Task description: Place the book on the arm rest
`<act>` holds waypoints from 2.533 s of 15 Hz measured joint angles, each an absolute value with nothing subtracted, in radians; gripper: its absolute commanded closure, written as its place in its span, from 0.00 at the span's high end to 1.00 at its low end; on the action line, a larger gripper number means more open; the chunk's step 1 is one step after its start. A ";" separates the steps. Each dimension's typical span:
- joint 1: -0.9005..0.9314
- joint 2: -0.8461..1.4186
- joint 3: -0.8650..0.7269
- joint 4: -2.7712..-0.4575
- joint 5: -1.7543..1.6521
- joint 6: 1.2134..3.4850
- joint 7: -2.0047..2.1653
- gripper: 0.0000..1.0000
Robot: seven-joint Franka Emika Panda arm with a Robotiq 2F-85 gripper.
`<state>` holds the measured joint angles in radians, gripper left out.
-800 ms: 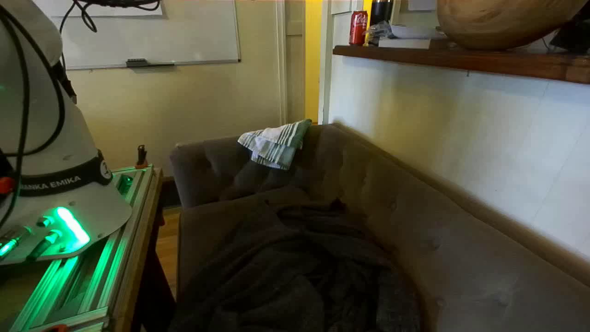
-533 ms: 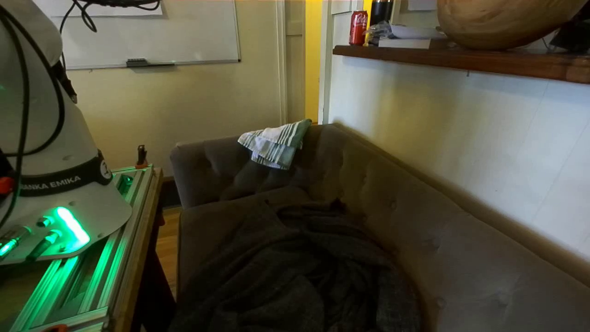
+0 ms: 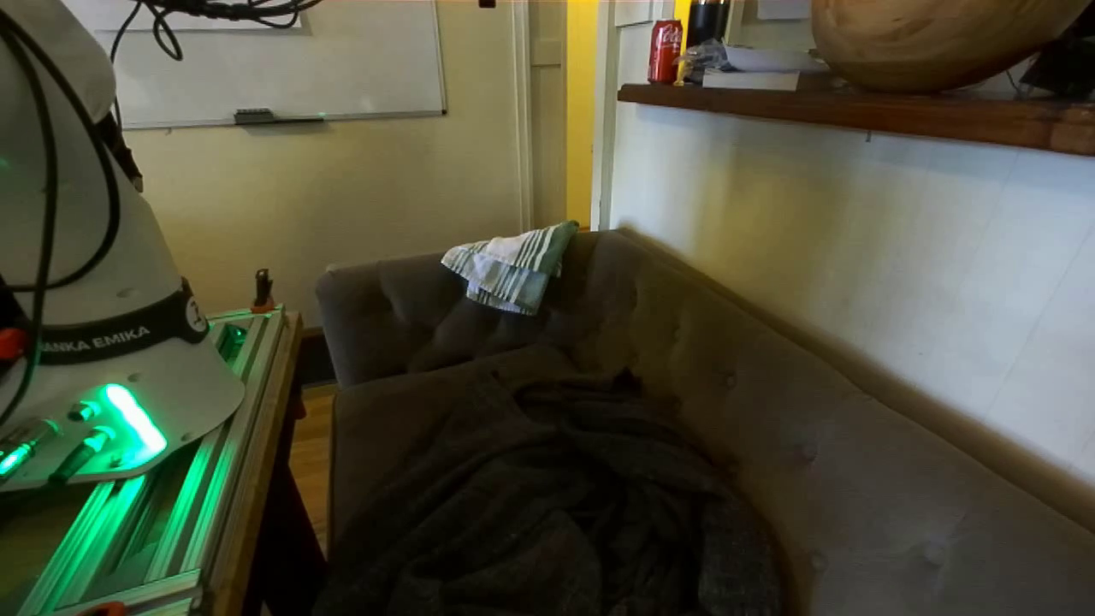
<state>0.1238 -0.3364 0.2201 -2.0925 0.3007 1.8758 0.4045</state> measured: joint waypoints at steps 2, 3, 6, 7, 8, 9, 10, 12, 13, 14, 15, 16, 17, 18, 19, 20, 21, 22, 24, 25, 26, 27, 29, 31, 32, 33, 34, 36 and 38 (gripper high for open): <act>0.124 -0.331 0.226 -2.096 0.298 1.951 0.398 1.00; 0.124 -0.320 0.236 -2.096 0.293 2.029 0.392 1.00; 0.134 -0.237 0.303 -2.086 0.208 2.282 0.390 1.00; 0.138 -0.197 0.327 -2.079 0.155 2.362 0.394 1.00; 0.142 -0.154 0.346 -2.069 0.092 2.435 0.401 1.00; 0.144 -0.110 0.357 -2.056 0.024 2.503 0.409 1.00; 0.146 -0.064 0.360 -2.038 -0.054 2.565 0.419 1.00; 0.147 0.022 0.344 -1.990 -0.204 2.666 0.445 1.00; 0.144 0.065 0.334 -1.954 -0.271 2.699 0.460 1.00; 0.141 0.103 0.321 -1.914 -0.335 2.717 0.480 1.00; 0.141 0.140 0.304 -1.868 -0.394 2.725 0.504 1.00; 0.142 0.175 0.287 -1.820 -0.444 2.728 0.527 1.00; 0.145 0.207 0.270 -1.772 -0.487 2.728 0.550 1.00; 0.149 0.240 0.256 -1.723 -0.519 2.728 0.566 1.00; 0.153 0.272 0.245 -1.676 -0.539 2.727 0.573 1.00; 0.158 0.305 0.237 -1.630 -0.554 2.727 0.576 1.00; 0.165 0.338 0.230 -1.586 -0.565 2.726 0.577 1.00; 0.173 0.372 0.224 -1.542 -0.576 2.724 0.577 1.00; 0.188 0.438 0.211 -1.462 -0.583 2.716 0.572 1.00; 0.189 0.456 0.210 -1.446 -0.584 2.715 0.572 1.00; 0.188 0.460 0.210 -1.446 -0.584 2.715 0.572 1.00; 0.188 0.459 0.210 -1.447 -0.584 2.715 0.572 1.00; 0.188 0.460 0.211 -1.447 -0.581 2.715 0.572 1.00; 0.199 0.464 0.191 -1.446 -0.556 2.715 0.570 1.00; 0.218 0.466 0.160 -1.445 -0.519 2.715 0.557 1.00; 0.233 0.472 0.132 -1.441 -0.483 2.715 0.543 1.00; 0.244 0.482 0.106 -1.432 -0.451 2.715 0.530 1.00; 0.259 0.509 0.066 -1.403 -0.398 2.714 0.514 1.00; 0.271 0.543 0.037 -1.358 -0.361 2.714 0.508 1.00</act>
<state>0.2710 0.5434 0.0368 -1.3579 -0.3611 2.7136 0.5075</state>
